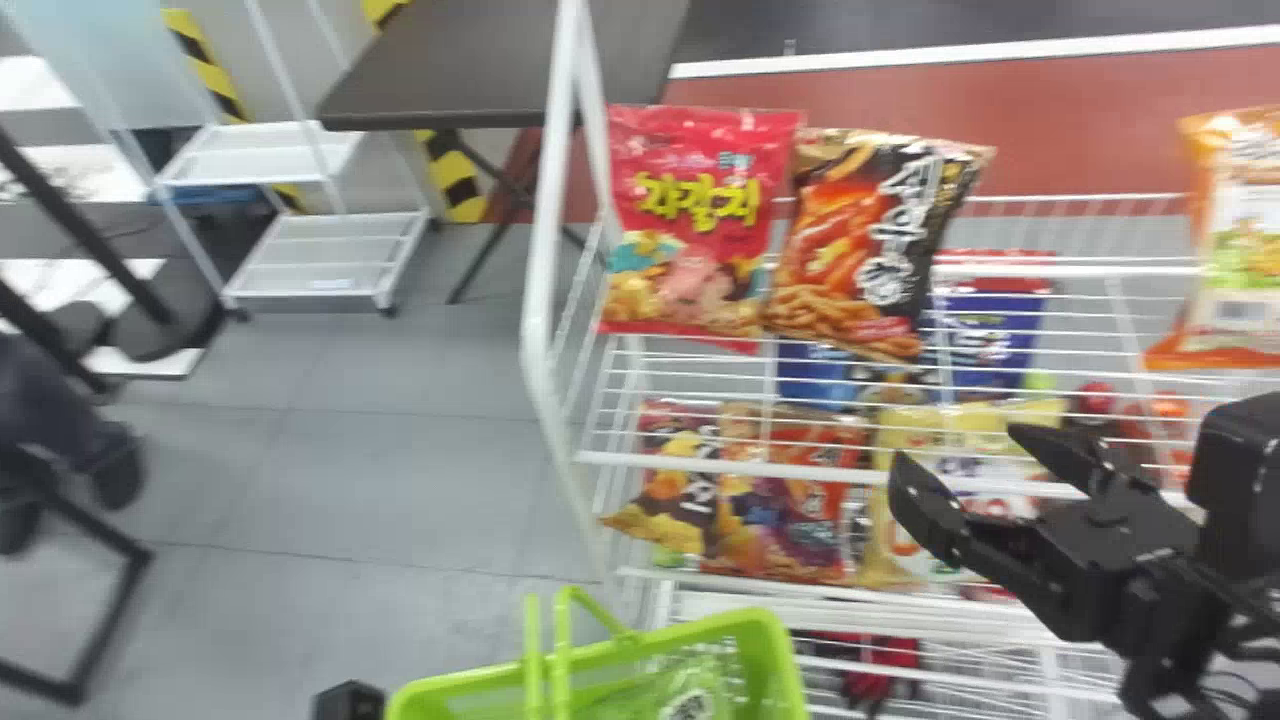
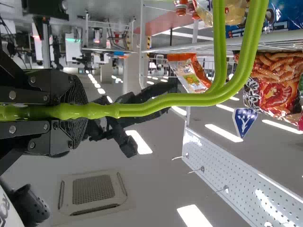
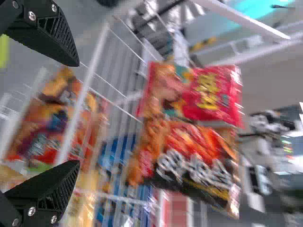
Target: Hold basket handle with left hand then pick Gkobukchip with right hand and place into basket
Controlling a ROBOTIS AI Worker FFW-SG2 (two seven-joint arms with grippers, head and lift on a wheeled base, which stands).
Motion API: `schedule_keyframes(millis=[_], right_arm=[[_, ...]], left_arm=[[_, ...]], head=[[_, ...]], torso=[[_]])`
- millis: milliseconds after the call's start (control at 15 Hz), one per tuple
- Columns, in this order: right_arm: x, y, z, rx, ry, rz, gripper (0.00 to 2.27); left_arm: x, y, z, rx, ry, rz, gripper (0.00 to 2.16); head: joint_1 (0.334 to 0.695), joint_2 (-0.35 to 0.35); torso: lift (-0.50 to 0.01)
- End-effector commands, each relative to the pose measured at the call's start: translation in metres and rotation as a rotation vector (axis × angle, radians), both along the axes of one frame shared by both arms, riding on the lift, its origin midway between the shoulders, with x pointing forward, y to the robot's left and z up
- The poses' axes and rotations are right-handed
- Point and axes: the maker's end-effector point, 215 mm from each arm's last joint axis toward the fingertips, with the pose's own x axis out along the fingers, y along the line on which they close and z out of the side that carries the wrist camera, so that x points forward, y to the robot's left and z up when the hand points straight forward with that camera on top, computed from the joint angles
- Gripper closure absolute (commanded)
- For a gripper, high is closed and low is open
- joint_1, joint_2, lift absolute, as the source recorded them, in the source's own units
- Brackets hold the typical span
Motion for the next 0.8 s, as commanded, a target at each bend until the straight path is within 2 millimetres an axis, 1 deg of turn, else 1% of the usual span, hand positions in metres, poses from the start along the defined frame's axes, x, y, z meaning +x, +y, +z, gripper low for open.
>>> schedule_keyframes(millis=[0,67,200,267,400,533,733], right_arm=[[0.009,-0.038,0.005,-0.004,-0.118,-0.081,0.08],[0.009,-0.051,0.001,-0.005,-0.148,-0.113,0.08],[0.003,-0.070,-0.003,-0.014,-0.203,-0.144,0.08],[-0.001,-0.074,-0.006,-0.012,-0.220,-0.147,0.08],[-0.010,-0.077,-0.014,-0.006,-0.226,-0.154,0.08],[-0.016,-0.072,-0.020,0.004,-0.222,-0.134,0.08],[-0.018,-0.067,-0.018,0.015,-0.232,-0.113,0.08]], left_arm=[[0.000,0.000,0.000,-0.001,0.001,0.000,2.16],[0.000,0.000,0.000,-0.001,0.001,0.000,2.15],[0.000,0.000,-0.002,-0.002,0.006,0.002,2.15],[-0.001,0.002,-0.002,-0.011,0.011,0.008,2.16],[-0.002,0.002,-0.003,-0.017,0.014,0.016,2.16],[-0.001,0.001,-0.003,-0.016,0.010,0.019,2.16],[-0.002,0.000,-0.003,-0.017,0.012,0.020,2.16]], head=[[0.695,0.103],[0.695,0.038],[0.695,-0.007],[0.695,-0.029],[0.695,-0.070],[0.695,-0.080],[0.695,-0.073]], torso=[[0.000],[0.000],[0.000],[0.000],[0.000],[0.000],[0.000]])
